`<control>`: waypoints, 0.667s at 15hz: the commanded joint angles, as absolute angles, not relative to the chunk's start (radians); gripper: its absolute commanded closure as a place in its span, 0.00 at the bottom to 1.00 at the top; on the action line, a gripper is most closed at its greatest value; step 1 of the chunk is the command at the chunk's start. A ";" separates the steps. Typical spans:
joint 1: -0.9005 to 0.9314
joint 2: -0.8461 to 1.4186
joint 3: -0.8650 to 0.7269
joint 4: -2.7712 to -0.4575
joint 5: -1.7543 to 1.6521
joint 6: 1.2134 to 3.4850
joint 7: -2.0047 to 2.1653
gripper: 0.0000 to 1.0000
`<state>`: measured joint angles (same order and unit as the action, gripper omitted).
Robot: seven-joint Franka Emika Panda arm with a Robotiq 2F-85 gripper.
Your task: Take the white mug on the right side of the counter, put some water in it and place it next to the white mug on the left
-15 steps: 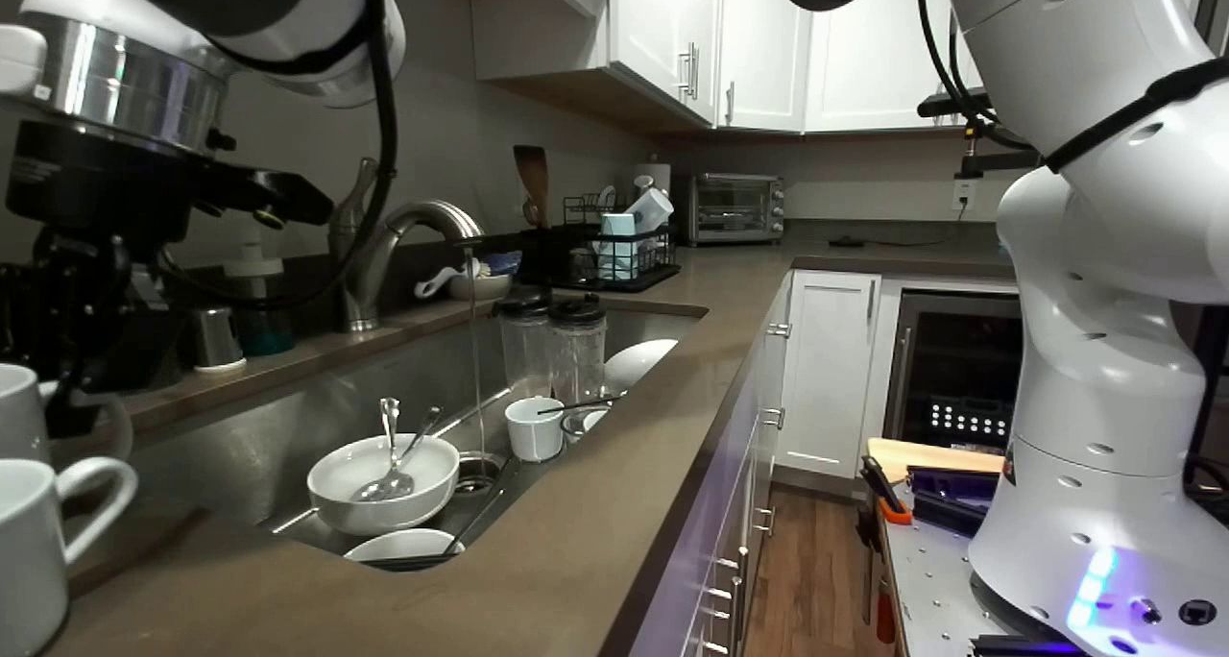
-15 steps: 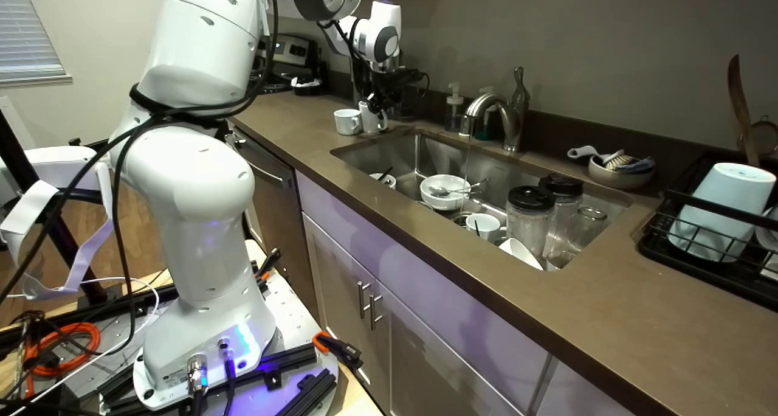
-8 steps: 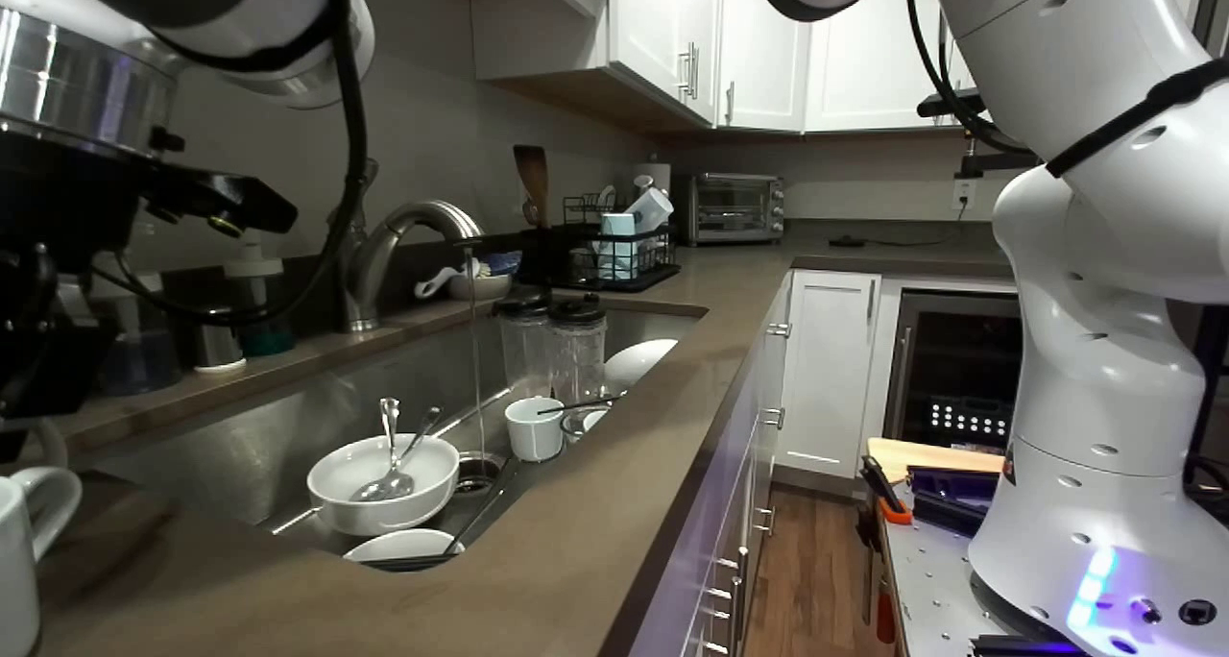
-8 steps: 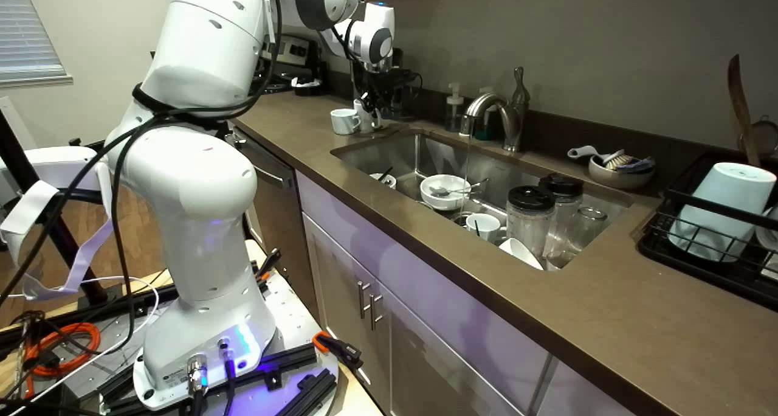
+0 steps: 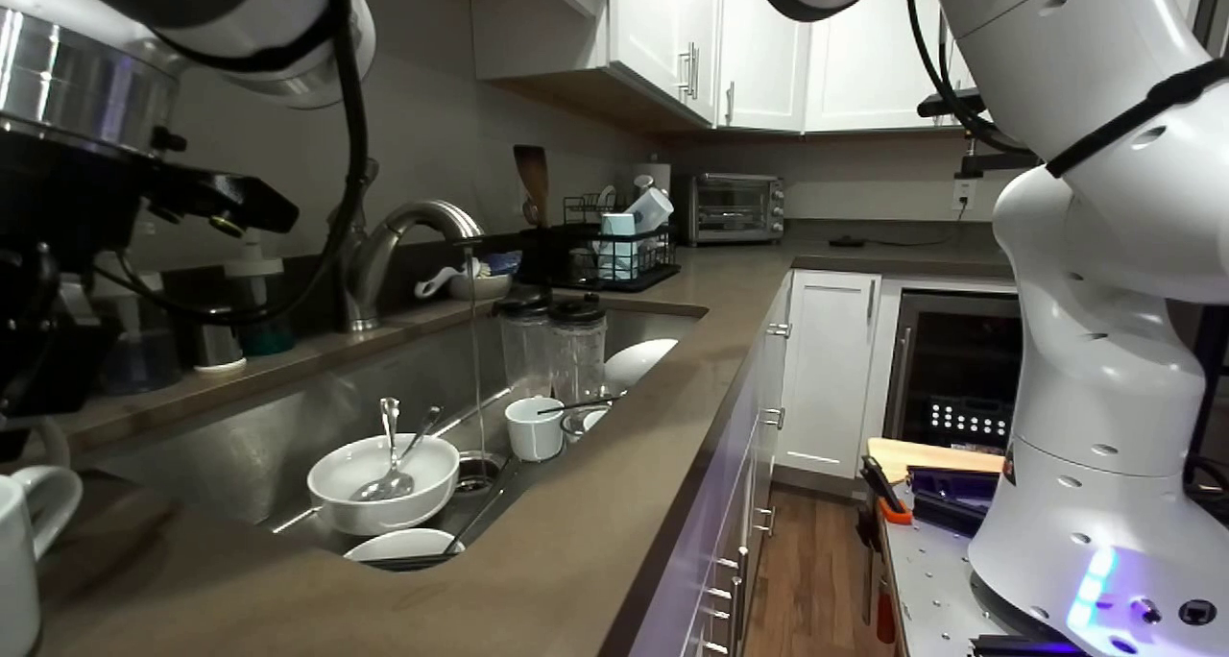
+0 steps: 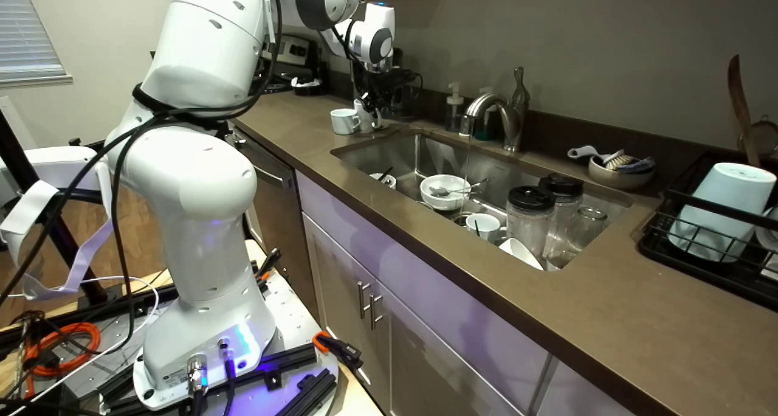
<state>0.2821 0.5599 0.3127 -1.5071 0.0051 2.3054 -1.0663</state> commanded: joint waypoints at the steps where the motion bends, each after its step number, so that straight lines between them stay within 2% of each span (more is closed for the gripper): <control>1: 0.277 0.564 0.321 -1.501 -0.003 2.302 -1.061 0.90; 4: 0.277 0.564 0.321 -1.501 -0.003 2.302 -1.061 0.90; 5: 0.279 0.561 0.319 -1.502 -0.006 2.300 -1.056 0.95; 10: 0.291 0.549 0.298 -1.507 -0.030 2.275 -1.011 0.95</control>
<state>0.2824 0.5599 0.3104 -1.5071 0.0040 2.3049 -1.0559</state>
